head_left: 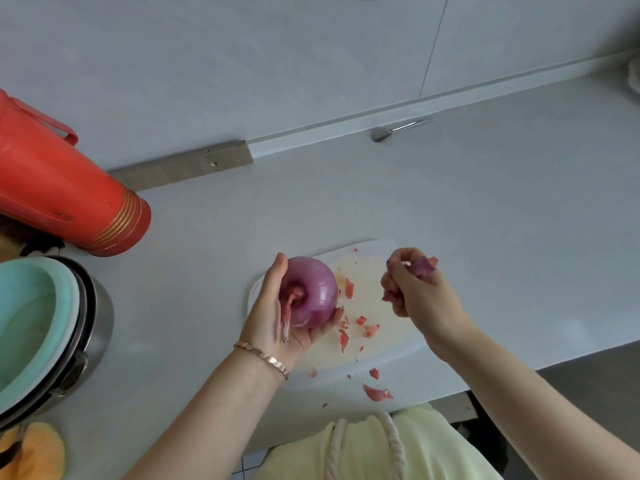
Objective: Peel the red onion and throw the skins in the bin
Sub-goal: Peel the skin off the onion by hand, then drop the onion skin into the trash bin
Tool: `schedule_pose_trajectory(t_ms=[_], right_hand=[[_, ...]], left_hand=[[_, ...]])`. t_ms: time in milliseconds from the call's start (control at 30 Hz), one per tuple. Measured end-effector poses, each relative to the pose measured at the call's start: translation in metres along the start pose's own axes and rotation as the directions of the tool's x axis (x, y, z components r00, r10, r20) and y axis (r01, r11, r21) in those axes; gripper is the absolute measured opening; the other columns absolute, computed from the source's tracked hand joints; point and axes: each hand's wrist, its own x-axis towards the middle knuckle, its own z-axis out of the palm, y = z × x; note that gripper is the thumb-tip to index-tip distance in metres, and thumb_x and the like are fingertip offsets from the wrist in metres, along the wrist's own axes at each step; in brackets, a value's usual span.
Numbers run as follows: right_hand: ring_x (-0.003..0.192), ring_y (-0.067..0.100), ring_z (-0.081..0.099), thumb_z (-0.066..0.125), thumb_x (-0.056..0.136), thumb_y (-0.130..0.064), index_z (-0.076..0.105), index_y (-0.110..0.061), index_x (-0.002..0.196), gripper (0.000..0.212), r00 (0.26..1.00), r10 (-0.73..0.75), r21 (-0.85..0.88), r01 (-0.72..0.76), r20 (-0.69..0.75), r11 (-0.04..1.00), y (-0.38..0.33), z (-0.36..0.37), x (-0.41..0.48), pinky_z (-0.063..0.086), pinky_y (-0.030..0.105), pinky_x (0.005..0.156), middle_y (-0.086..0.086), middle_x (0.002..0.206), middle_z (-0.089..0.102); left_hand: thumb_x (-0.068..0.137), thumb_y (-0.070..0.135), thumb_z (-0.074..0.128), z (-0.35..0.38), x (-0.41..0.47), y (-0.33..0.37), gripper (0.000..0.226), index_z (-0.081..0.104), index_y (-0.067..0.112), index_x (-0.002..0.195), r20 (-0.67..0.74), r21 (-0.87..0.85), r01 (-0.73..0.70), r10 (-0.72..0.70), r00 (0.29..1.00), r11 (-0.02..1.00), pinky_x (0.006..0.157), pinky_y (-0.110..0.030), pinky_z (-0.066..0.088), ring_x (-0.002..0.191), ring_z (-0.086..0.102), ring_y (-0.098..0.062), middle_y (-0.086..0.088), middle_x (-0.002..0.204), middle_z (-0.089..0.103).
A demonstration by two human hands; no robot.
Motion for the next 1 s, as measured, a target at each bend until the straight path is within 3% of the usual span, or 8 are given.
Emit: schedule_pose_trajectory(t_ms=[100, 267, 367, 467, 600, 800, 933, 1000], right_hand=[[0.063, 0.017, 0.045, 0.033, 0.094, -0.007, 0.048, -0.022, 0.080, 0.026, 0.999, -0.035, -0.113, 0.031, -0.038, 0.993, 0.014, -0.017, 0.003, 0.034, 0.007, 0.043, 0.000, 0.064, 0.042], [0.063, 0.014, 0.052, 0.038, 0.087, -0.004, 0.053, -0.018, 0.067, 0.029, 0.988, 0.014, -0.225, -0.049, -0.156, 0.973, 0.042, -0.074, -0.003, 0.034, 0.016, 0.051, -0.007, 0.061, 0.046], [0.061, 0.013, 0.056, 0.037, 0.087, -0.006, 0.055, -0.018, 0.068, 0.029, 0.955, 0.061, -0.225, -0.130, -0.289, 0.966, 0.073, -0.116, -0.017, 0.036, 0.023, 0.055, -0.006, 0.060, 0.049], [0.065, 0.014, 0.058, 0.039, 0.089, -0.009, 0.058, -0.018, 0.077, 0.024, 0.860, 0.121, -0.156, -0.226, -0.496, 0.961, 0.116, -0.154, -0.037, 0.041, 0.023, 0.057, -0.003, 0.067, 0.057], [0.073, 0.019, 0.056, 0.041, 0.089, -0.016, 0.060, -0.015, 0.098, 0.021, 0.649, 0.343, 0.039, -0.435, -0.679, 0.900, 0.201, -0.191, -0.053, 0.042, 0.029, 0.064, 0.003, 0.079, 0.062], [0.098, 0.028, 0.056, 0.040, 0.092, -0.013, 0.051, -0.007, 0.126, 0.036, 0.507, 0.658, 0.112, -0.739, -0.557, 0.665, 0.313, -0.206, -0.049, 0.040, 0.026, 0.073, 0.015, 0.126, 0.056], [0.056, 0.022, 0.047, 0.045, 0.093, -0.018, 0.050, -0.002, 0.124, 0.035, 0.328, 0.830, 0.340, -0.797, -0.452, 0.500, 0.361, -0.208, -0.043, 0.040, 0.032, 0.053, 0.009, 0.066, 0.051], [0.055, 0.024, 0.047, 0.053, 0.090, -0.016, 0.055, 0.004, 0.112, 0.031, 0.265, 0.876, 0.482, -0.752, -0.404, 0.449, 0.367, -0.208, -0.041, 0.041, 0.032, 0.051, 0.010, 0.062, 0.048]], left_hand=[[0.088, 0.045, 0.053, 0.012, 0.009, -0.012, 0.045, 0.067, 0.010, 0.063, 0.049, 0.339, -0.055, 0.040, 0.998, 0.939, 0.061, -0.036, 0.056, 0.070, 0.056, -0.026, -0.014, 0.070, 0.054], [0.072, 0.051, 0.069, 0.054, 0.031, -0.050, 0.054, 0.064, 0.004, 0.099, -0.016, 0.615, 0.070, -0.076, 0.997, 0.785, 0.055, -0.037, 0.055, 0.065, 0.063, -0.025, -0.013, 0.087, 0.062], [0.074, 0.050, 0.068, 0.085, 0.036, -0.083, 0.043, 0.070, 0.007, 0.083, -0.002, 0.741, 0.083, -0.121, 0.993, 0.667, 0.064, -0.048, 0.059, 0.069, 0.063, -0.025, -0.007, 0.077, 0.063], [0.083, 0.043, 0.061, 0.112, 0.037, -0.117, 0.036, 0.067, 0.012, 0.064, 0.064, 0.799, 0.078, -0.213, 0.975, 0.596, 0.057, -0.037, 0.057, 0.054, 0.056, -0.019, -0.008, 0.061, 0.061], [0.085, 0.042, 0.057, 0.132, 0.043, -0.157, 0.035, 0.065, 0.014, 0.066, 0.096, 0.855, 0.062, -0.274, 0.957, 0.515, 0.055, -0.032, 0.055, 0.038, 0.050, -0.012, -0.001, 0.048, 0.055], [0.083, 0.043, 0.061, 0.128, 0.056, -0.191, 0.037, 0.067, 0.007, 0.080, 0.056, 0.884, 0.070, -0.253, 0.966, 0.463, 0.050, -0.032, 0.052, 0.039, 0.053, -0.015, -0.005, 0.055, 0.057], [0.083, 0.042, 0.063, 0.124, 0.057, -0.204, 0.043, 0.069, -0.001, 0.086, 0.051, 0.907, 0.041, -0.207, 0.977, 0.419, 0.063, -0.042, 0.059, 0.050, 0.058, -0.019, -0.011, 0.064, 0.062], [0.084, 0.040, 0.063, 0.123, 0.056, -0.209, 0.043, 0.069, -0.002, 0.088, 0.064, 0.910, 0.020, -0.188, 0.980, 0.415, 0.062, -0.041, 0.058, 0.052, 0.059, -0.020, -0.015, 0.067, 0.064]])
